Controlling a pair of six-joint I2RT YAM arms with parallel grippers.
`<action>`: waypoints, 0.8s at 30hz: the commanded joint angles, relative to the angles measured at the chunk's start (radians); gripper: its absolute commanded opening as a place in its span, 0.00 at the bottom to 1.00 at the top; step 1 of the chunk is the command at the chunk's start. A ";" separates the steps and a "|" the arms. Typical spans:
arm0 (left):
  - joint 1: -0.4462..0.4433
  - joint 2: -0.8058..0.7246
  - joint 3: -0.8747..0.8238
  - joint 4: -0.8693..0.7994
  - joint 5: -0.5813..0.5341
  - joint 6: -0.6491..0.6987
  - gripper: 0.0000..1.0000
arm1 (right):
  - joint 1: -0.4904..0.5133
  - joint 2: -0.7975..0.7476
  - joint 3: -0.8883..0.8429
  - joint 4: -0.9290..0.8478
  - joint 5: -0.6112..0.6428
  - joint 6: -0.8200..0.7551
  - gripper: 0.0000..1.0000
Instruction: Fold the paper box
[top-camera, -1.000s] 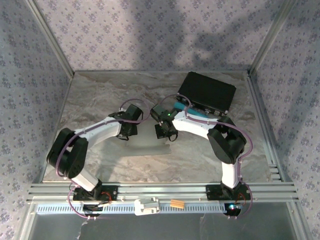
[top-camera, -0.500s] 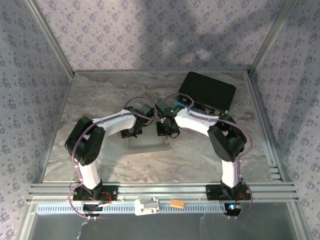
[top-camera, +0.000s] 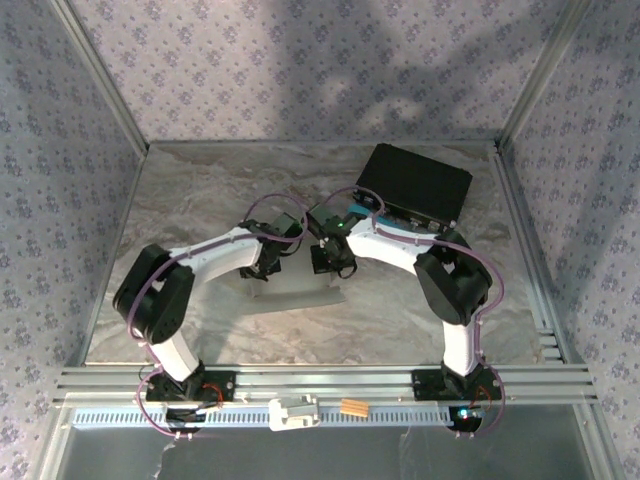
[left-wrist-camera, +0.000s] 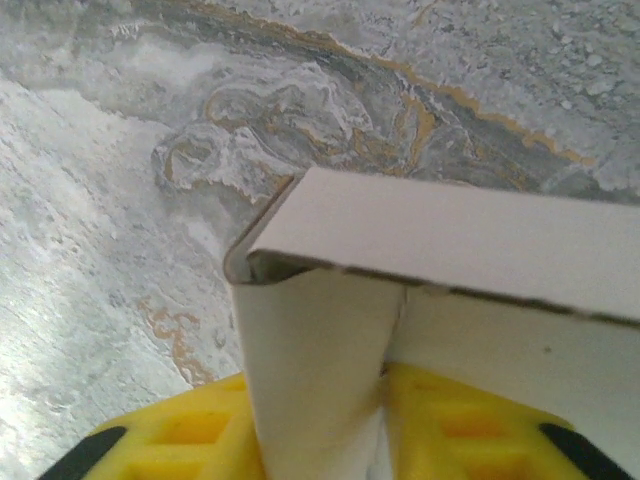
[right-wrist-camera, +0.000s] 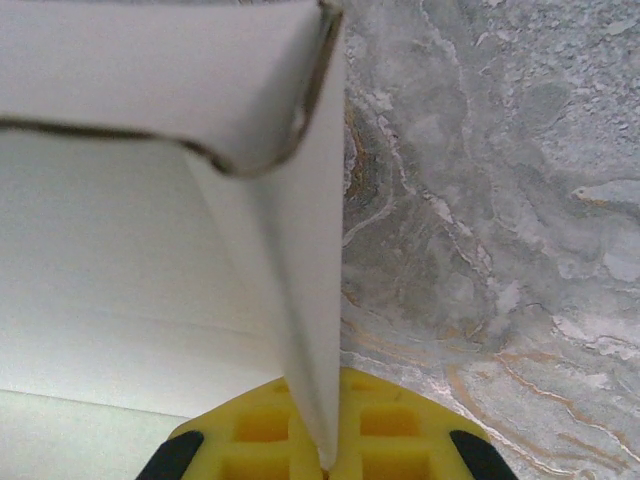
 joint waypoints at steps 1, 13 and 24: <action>0.003 -0.068 -0.027 0.048 0.058 0.100 0.41 | 0.015 0.026 0.003 -0.040 0.041 0.020 0.00; 0.082 -0.133 -0.111 0.176 0.183 0.202 0.31 | 0.015 0.029 0.009 -0.055 0.044 0.022 0.00; 0.185 -0.372 -0.238 0.352 0.623 0.381 0.59 | -0.011 0.048 0.027 -0.084 0.035 0.011 0.00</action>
